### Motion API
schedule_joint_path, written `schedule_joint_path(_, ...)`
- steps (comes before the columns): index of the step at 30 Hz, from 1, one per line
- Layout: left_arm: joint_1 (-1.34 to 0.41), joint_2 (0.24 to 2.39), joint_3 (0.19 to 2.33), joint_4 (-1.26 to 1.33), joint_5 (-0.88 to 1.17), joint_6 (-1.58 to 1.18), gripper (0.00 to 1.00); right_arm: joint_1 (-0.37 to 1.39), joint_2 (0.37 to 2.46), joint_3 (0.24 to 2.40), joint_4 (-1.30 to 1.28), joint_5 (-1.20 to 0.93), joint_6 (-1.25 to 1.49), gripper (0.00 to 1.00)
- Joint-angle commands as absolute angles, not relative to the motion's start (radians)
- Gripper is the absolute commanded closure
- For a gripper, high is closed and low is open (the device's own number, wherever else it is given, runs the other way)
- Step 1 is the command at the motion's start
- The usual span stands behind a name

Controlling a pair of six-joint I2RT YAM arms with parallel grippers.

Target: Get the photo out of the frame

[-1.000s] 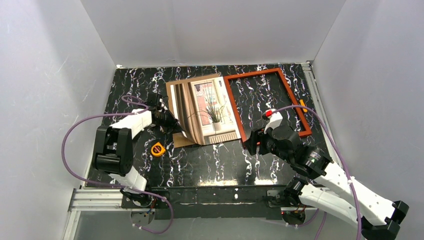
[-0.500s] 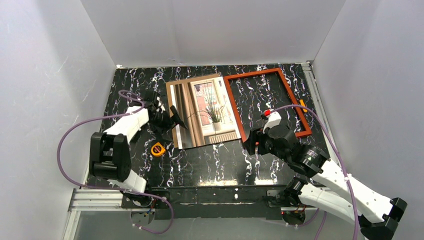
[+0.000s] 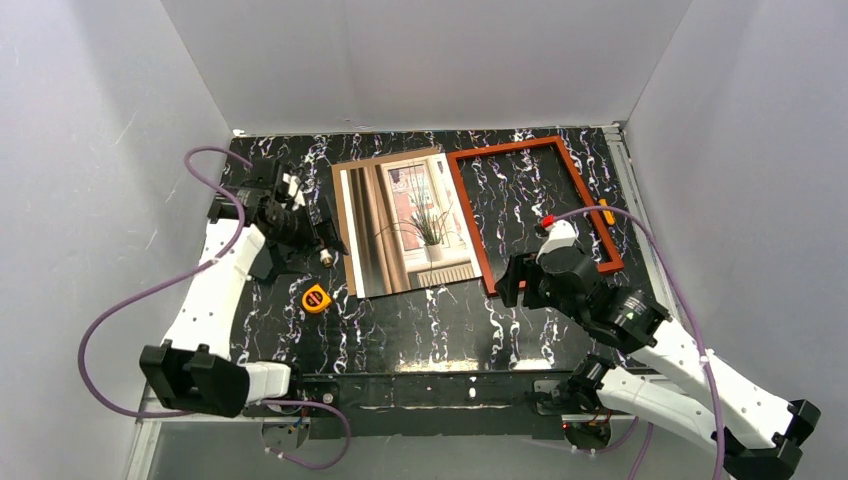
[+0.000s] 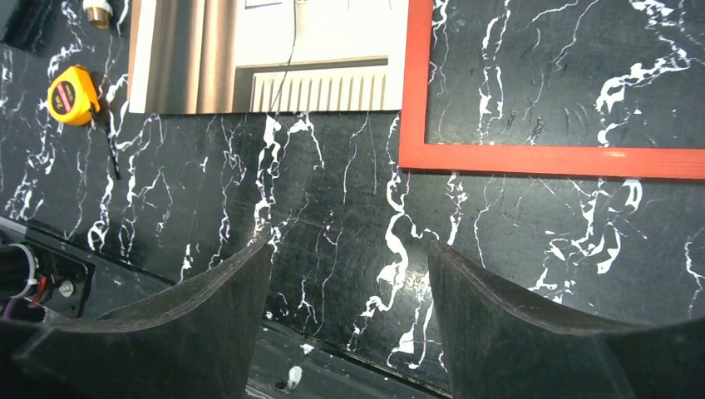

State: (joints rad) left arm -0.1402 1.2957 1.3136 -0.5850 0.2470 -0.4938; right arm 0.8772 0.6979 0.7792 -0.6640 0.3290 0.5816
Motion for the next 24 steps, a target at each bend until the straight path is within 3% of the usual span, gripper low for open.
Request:
schedule_joint_path(1,-0.136,1.217,1.427,-0.825,0.19,-0.436,0.02,0.873,0.681,0.893,-0.724,0.384,0.601,0.22)
schedule_joint_path(12,-0.137,1.023,1.714,-0.741,0.227,-0.494,0.02,0.873,0.675,1.216,-0.898,0.501,0.526,0.14)
schedule_joint_path(24,-0.137,0.892,1.826,-0.675,0.165,-0.499,0.02,0.873,0.657,1.506,-0.973,0.583,0.453,0.11)
